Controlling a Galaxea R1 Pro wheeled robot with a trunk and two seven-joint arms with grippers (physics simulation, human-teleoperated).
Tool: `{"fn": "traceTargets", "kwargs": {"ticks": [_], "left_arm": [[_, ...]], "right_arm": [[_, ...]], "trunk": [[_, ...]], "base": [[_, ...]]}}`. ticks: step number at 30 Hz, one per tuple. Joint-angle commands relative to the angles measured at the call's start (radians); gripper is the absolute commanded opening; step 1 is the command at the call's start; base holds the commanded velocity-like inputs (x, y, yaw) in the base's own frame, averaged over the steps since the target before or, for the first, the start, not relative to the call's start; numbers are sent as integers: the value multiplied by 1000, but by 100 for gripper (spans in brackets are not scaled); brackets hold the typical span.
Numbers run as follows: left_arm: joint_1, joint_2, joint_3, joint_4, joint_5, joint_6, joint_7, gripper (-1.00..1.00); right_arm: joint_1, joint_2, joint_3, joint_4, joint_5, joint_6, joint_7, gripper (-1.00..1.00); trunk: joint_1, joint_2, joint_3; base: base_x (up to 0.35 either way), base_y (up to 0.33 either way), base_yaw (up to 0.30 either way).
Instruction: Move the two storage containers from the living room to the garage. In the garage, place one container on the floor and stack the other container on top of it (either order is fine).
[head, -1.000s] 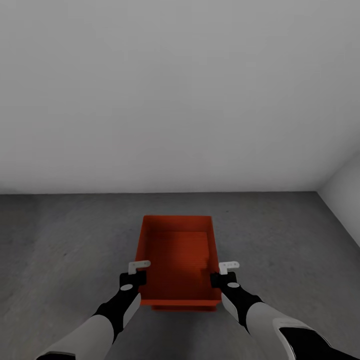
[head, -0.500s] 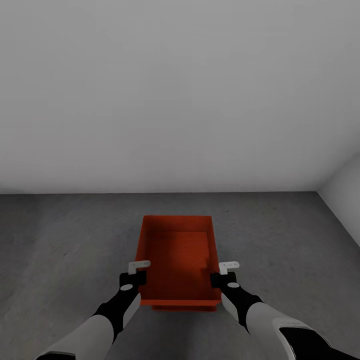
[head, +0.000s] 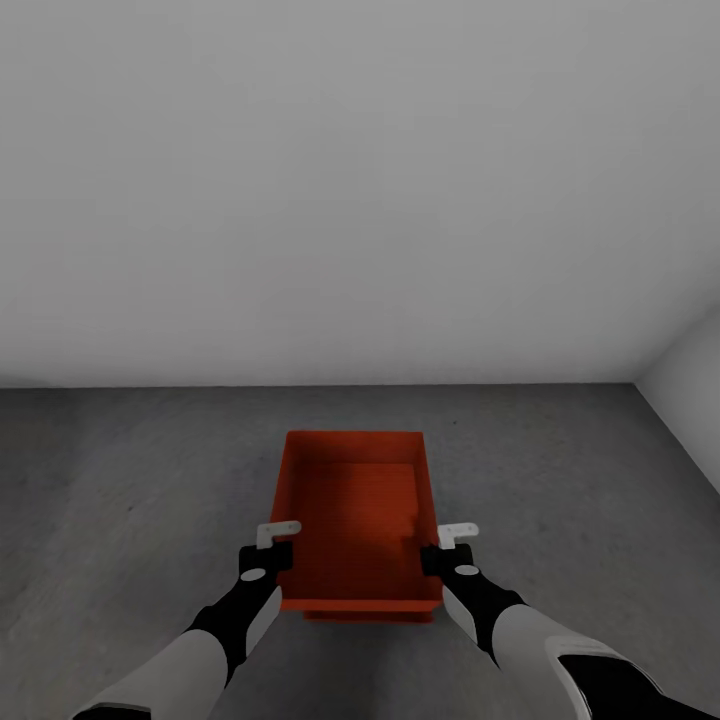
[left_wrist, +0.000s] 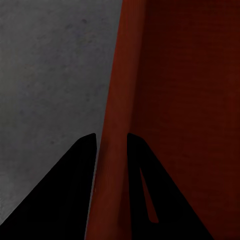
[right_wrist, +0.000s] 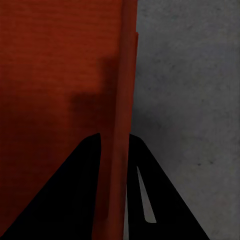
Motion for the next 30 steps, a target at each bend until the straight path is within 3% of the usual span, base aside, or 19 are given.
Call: {"fn": "traceTargets", "kwargs": {"ticks": [1, 30], "left_arm": [[1, 42, -9, 1, -2, -3, 17, -100], [1, 42, -9, 1, -2, -4, 16, -100]], "right_arm": [[-2, 0, -105, -74, 10, -4, -36, -100], [-2, 1, -105, -75, 12, -7, -37, -100]], "trunk": [[0, -1, -1], [0, -1, -1]], "base": [[0, 0, 0], [0, -52, 0]]}}
